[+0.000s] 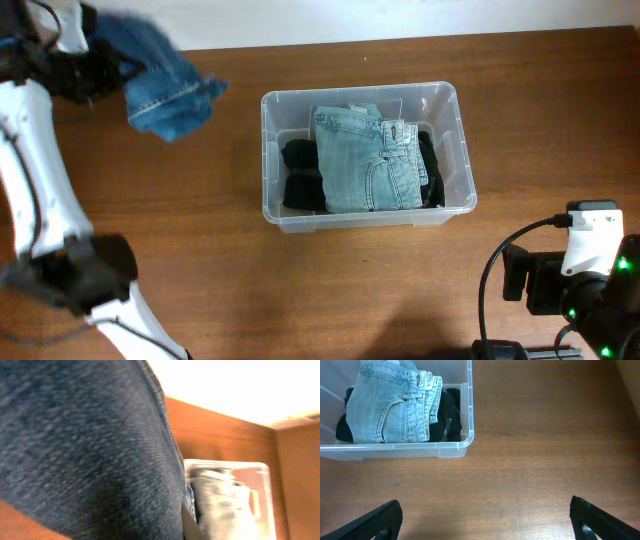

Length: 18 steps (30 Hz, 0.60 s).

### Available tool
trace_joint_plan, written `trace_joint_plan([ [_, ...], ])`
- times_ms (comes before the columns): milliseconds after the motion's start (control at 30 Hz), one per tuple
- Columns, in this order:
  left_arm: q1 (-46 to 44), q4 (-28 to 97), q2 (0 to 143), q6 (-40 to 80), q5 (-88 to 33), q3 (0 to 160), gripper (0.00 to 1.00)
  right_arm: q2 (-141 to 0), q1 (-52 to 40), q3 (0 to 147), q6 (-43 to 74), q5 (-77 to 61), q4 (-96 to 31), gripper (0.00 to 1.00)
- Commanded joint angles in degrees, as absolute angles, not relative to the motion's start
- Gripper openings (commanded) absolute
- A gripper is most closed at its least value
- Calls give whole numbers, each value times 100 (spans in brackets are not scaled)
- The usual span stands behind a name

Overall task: Pack container
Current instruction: 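Lift the dark-blue jeans and carry it over the bin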

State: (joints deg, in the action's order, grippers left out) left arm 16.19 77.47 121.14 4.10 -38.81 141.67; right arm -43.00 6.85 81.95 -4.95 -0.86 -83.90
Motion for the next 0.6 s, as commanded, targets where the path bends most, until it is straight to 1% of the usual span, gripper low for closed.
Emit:
trace_joint_plan([
  [0,1050,7843,10914,384,-4613,14488,1,-4263,639,8256,-484,-16,-8372,98],
  [233,-187,8224,10175,381,-4606,14486,1,-4263,639,8256,-484,-16,-8374,98],
  [267,-480,8340,10160,381,-4606,14486,1,-4263,639,8256,-484,-16,-8372,98],
  [400,-1197,8449,10204,379,-4460,14363,1,-4263,639,8256,-484,-16,-8374,98],
  [500,-1837,8307,10353,381,-4095,14186,1,-4263,639,8256,-484,-16,-8374,98],
  [567,-2167,8114,10488,381,-4062,14066,1,-4263,639,8256,-484,-16,-8374,98],
])
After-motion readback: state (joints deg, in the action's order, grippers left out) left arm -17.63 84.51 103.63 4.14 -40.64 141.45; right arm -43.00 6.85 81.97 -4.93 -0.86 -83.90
